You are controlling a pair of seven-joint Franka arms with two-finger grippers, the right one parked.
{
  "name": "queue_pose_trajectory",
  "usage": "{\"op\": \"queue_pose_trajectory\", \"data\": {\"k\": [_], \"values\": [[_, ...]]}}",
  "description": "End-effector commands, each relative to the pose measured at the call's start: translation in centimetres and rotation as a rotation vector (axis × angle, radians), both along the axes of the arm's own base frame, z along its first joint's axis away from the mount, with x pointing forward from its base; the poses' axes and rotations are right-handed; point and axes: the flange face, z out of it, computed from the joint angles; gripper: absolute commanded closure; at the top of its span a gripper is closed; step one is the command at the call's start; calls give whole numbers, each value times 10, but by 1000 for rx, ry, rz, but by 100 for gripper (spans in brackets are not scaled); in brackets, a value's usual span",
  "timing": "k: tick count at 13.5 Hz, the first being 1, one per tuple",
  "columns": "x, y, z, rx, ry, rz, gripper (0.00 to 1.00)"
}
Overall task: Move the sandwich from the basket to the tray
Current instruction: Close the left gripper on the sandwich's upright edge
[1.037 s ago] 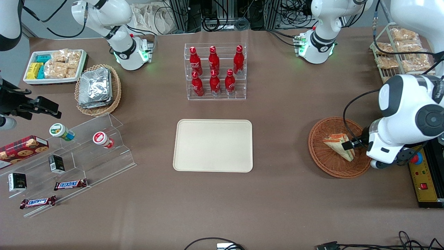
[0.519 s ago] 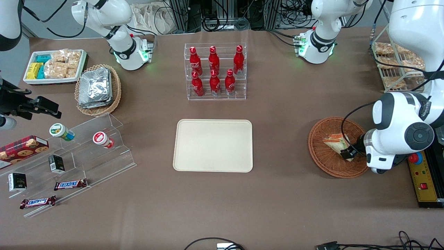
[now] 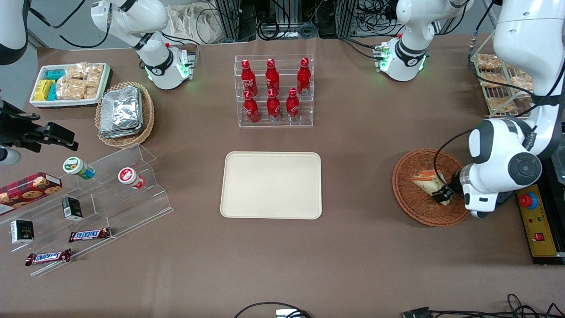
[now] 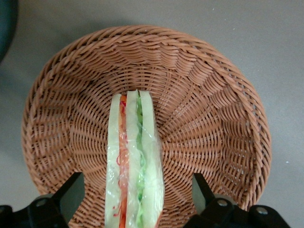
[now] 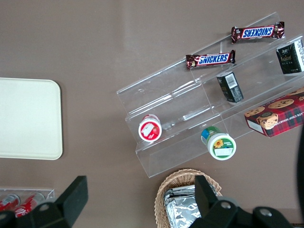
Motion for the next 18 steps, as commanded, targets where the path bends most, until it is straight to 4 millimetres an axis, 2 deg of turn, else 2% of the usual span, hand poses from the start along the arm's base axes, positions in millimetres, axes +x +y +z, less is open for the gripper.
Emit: {"op": "queue_pose_trajectory", "data": {"k": [1, 3, 6, 10, 11, 12, 13, 14, 16, 18], "values": [[-12, 1, -4, -19, -20, 36, 0], [-14, 1, -6, -46, -14, 64, 0], [-23, -2, -19, -68, 17, 82, 0], [-23, -3, -22, -72, 23, 87, 0], [-23, -2, -21, -71, 23, 88, 14], [-23, -3, -21, -71, 23, 88, 40], [-22, -3, -19, -69, 23, 89, 73], [-22, -4, -16, -64, 18, 75, 100], [-19, -5, 0, -59, 2, 55, 100], [-13, -8, 30, -51, 22, 10, 100]]}}
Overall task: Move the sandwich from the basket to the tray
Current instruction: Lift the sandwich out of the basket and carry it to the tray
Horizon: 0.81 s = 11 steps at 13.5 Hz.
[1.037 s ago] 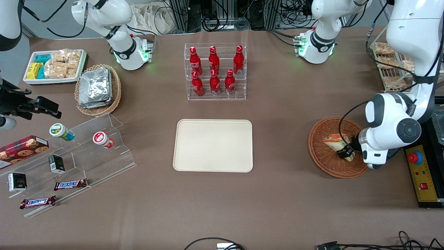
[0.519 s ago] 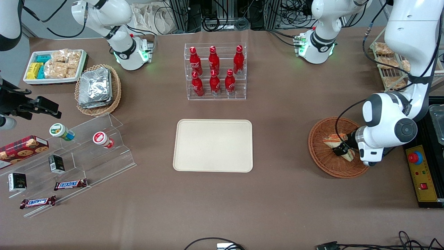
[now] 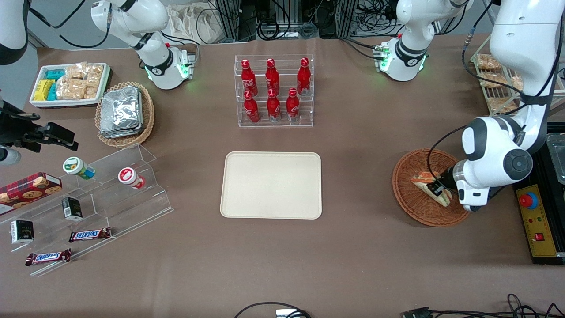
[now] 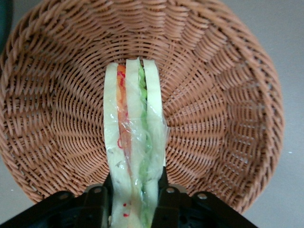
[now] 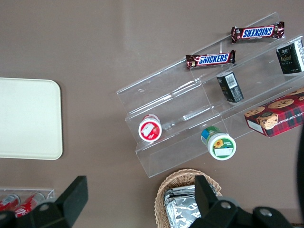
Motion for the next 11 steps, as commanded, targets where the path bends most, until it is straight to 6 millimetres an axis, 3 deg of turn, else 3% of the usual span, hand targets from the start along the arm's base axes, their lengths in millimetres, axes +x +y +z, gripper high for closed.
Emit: {"op": "queue_pose_trajectory", "data": {"k": [1, 4, 6, 8, 10, 11], "values": [[9, -4, 63, 3, 19, -114, 100], [39, -14, 145, -32, 37, -328, 100], [48, -43, 185, -27, 10, -509, 100], [48, -91, 203, -37, -22, -610, 100], [34, -170, 206, -40, -32, -723, 100], [23, -215, 199, -45, -25, -785, 100]]}}
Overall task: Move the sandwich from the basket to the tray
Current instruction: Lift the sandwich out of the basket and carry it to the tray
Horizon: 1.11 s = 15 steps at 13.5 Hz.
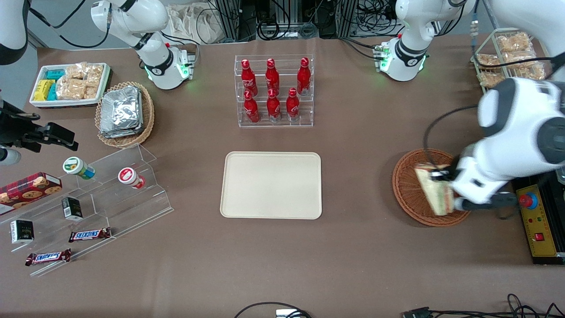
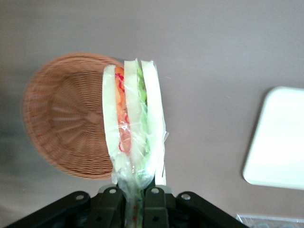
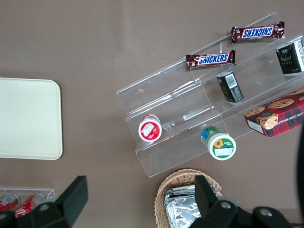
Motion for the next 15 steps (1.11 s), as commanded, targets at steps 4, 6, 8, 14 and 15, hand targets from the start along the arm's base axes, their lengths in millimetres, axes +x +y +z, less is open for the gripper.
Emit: {"op": "queue_pose_trajectory", "data": {"k": [4, 6, 8, 14, 15], "values": [[-30, -201, -51, 7, 34, -145, 100], [-33, -240, -83, -10, 30, -185, 100], [-37, -262, -117, -29, 17, -209, 100], [-52, -289, -179, -21, 39, -202, 95], [-53, -290, -184, -21, 46, -202, 95]]}}
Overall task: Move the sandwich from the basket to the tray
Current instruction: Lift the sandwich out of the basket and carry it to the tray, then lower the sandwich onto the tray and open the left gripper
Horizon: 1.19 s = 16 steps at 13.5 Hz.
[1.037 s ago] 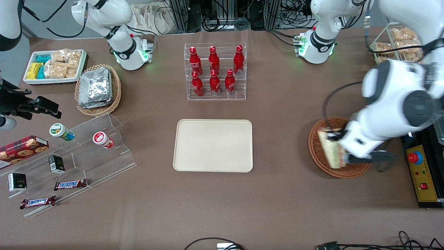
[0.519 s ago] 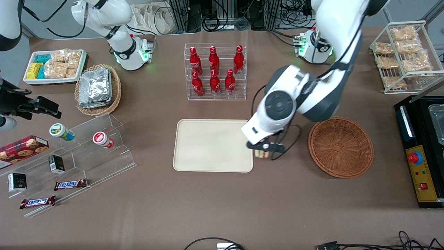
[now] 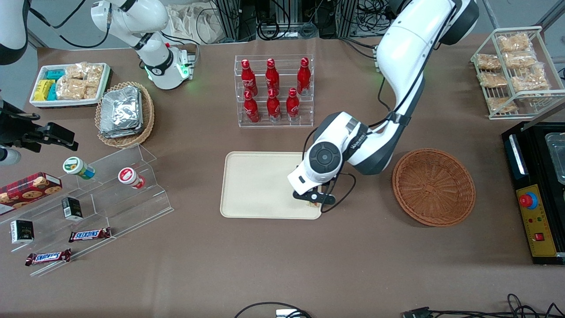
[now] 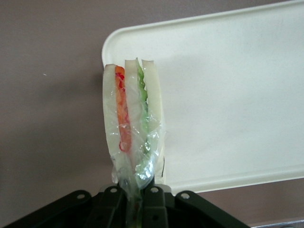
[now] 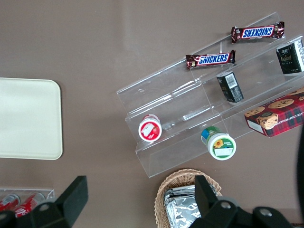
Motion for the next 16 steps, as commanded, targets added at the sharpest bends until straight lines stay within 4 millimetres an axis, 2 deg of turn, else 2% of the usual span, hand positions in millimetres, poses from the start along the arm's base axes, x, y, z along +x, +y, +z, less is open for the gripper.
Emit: {"op": "queue_pose_trajectory", "data": {"k": [1, 3, 4, 5, 6, 8, 10, 11, 13, 15, 16], "values": [[-3, -11, -10, 13, -6, 5, 95], [-7, -15, -19, 17, 3, 1, 93], [-7, -15, -19, 15, 1, 2, 82], [-7, -15, -19, 16, 2, 1, 57], [-6, -15, -19, 16, -2, 0, 18], [-6, -15, -15, 12, -5, 2, 13], [-2, -14, -7, 3, -15, 7, 4], [0, -13, -1, 0, -24, 10, 4], [4, -8, 21, -11, -45, 6, 0], [6, -3, 62, -25, -93, 10, 0], [8, 8, 81, -16, -103, 20, 0]]}}
